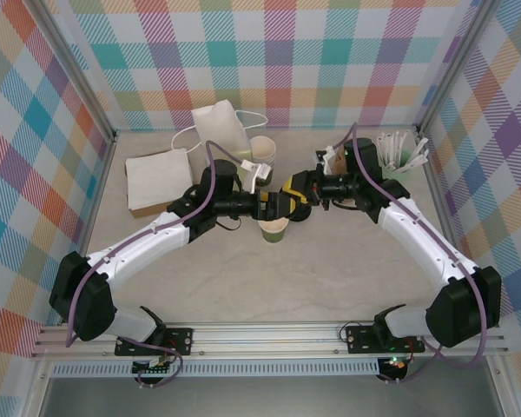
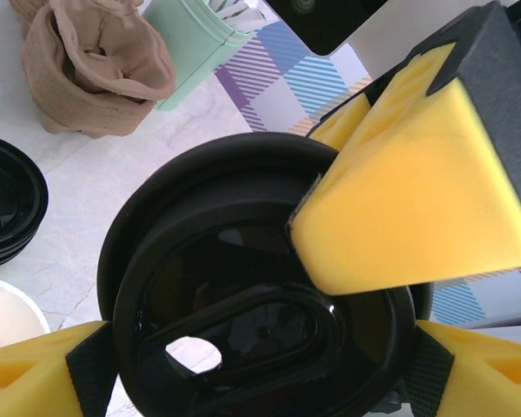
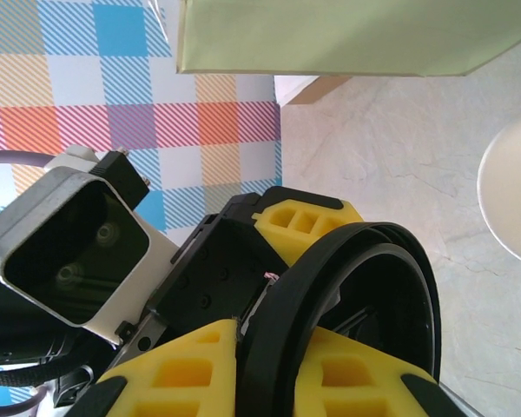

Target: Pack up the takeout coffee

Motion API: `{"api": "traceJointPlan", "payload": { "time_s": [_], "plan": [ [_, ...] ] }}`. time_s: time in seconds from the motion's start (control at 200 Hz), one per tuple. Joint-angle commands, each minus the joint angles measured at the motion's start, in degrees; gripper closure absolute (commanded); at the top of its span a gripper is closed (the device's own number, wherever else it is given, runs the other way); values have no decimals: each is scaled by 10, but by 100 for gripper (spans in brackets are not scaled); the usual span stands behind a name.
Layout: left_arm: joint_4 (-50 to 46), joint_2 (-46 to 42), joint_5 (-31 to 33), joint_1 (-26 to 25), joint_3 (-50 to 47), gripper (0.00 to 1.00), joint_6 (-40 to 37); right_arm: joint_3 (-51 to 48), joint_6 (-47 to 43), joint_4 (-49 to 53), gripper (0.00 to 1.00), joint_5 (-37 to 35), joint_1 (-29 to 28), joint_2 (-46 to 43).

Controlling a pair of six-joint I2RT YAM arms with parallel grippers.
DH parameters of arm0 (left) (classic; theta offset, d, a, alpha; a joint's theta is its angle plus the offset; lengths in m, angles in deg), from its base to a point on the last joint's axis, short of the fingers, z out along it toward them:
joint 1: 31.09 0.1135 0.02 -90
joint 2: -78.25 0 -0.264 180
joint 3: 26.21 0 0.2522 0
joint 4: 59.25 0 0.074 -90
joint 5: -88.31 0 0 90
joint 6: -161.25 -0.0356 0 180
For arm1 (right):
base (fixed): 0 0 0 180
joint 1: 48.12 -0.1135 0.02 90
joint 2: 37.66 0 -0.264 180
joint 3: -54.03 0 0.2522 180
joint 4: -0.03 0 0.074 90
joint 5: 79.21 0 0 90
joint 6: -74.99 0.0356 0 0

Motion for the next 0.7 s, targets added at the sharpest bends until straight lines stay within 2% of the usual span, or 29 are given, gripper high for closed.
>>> {"api": "traceJointPlan", "payload": {
  "time_s": [0.0,0.08,0.495,0.695],
  "plan": [
    [-6,-12,14,3,19,15,-9,16,-18,12,84,6,-11,3],
    [-11,-13,14,3,20,19,-11,16,-19,10,84,6,-11,4],
    [-5,-9,20,3,21,19,3,17,-10,-8,84,12,-20,10],
    [-3,-13,31,3,18,23,4,17,-16,-1,83,10,-23,11]
  ]
}}
